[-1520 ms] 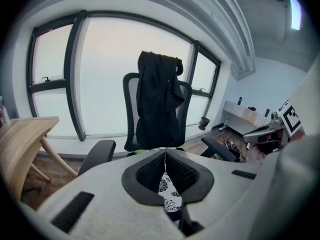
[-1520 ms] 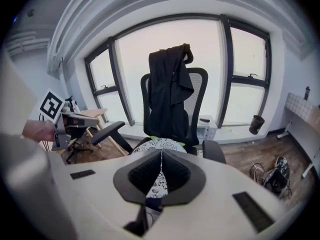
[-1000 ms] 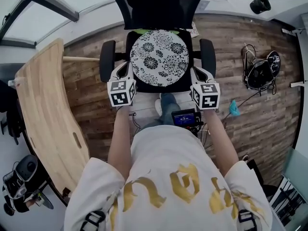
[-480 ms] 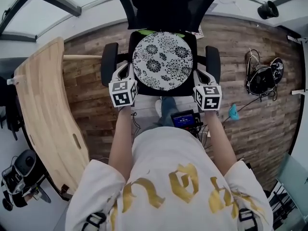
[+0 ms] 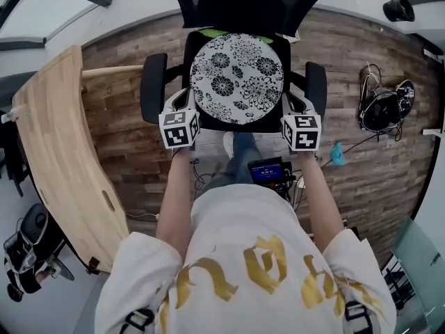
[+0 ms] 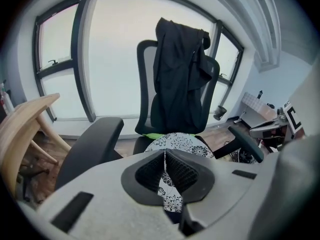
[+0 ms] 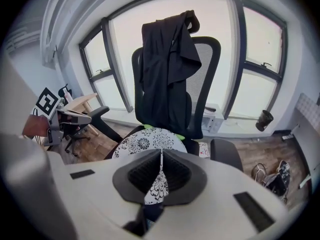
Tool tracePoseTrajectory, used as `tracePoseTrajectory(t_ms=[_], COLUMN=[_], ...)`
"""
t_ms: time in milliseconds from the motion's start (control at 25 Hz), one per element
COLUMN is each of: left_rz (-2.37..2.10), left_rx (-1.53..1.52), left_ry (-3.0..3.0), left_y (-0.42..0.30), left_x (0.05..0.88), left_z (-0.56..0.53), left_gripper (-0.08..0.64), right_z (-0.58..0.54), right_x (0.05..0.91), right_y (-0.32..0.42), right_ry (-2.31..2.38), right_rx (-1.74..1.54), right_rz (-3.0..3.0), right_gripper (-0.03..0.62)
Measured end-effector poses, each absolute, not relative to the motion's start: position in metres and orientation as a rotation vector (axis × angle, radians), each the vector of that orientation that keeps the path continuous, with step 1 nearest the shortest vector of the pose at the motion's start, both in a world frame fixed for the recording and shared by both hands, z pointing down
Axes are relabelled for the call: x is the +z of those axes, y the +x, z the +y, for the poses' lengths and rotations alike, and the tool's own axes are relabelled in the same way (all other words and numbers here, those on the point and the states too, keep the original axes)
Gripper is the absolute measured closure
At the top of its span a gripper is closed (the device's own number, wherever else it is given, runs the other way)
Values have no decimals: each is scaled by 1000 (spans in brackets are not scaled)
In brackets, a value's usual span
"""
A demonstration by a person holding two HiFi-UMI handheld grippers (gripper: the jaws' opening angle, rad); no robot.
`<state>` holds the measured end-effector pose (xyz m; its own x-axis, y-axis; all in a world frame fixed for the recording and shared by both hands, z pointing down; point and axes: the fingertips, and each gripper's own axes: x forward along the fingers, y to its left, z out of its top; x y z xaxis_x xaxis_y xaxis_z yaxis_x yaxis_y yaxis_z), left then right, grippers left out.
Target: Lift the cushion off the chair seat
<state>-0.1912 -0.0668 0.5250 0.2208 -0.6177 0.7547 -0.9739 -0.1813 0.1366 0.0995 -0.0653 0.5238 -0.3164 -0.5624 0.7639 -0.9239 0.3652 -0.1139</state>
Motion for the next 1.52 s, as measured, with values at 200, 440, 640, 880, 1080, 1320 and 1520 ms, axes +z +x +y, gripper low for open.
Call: tracePoseTrajectory(t_ms=[200,440,640,880,1080,1320,1520], left_rz=[-1433,-1406,-1371,-1355,-1334,-1319,-1369], left_rx=[775,840,911,945,977,1009,971], left_ry=[1819,1762,1722,1640,1593,1525,1443], left_y=[-195,-199,-203,-213,-221,-225,-234], left_x=[558,595,628,666,696,733,754], left_z=[-67,-69,-72,-73,-70,-59,-57], left_gripper=[546,546,546,546,546,538,439], right_z=[-74,-80,-90,-108,-113,-116,-122], right_x=[548,586,612,638,668,705,730], right_y=[99,94,88,94,100,111,120], right_ry=[1272,1211,1187,1223,1217,1242,1281], right_rx=[733,765,788,764,802,823,822], right_rz=[-1952,-1912,-1888,-1856,-1804,-1736,-1697], right_gripper=[578,578,577,577,574,486,466])
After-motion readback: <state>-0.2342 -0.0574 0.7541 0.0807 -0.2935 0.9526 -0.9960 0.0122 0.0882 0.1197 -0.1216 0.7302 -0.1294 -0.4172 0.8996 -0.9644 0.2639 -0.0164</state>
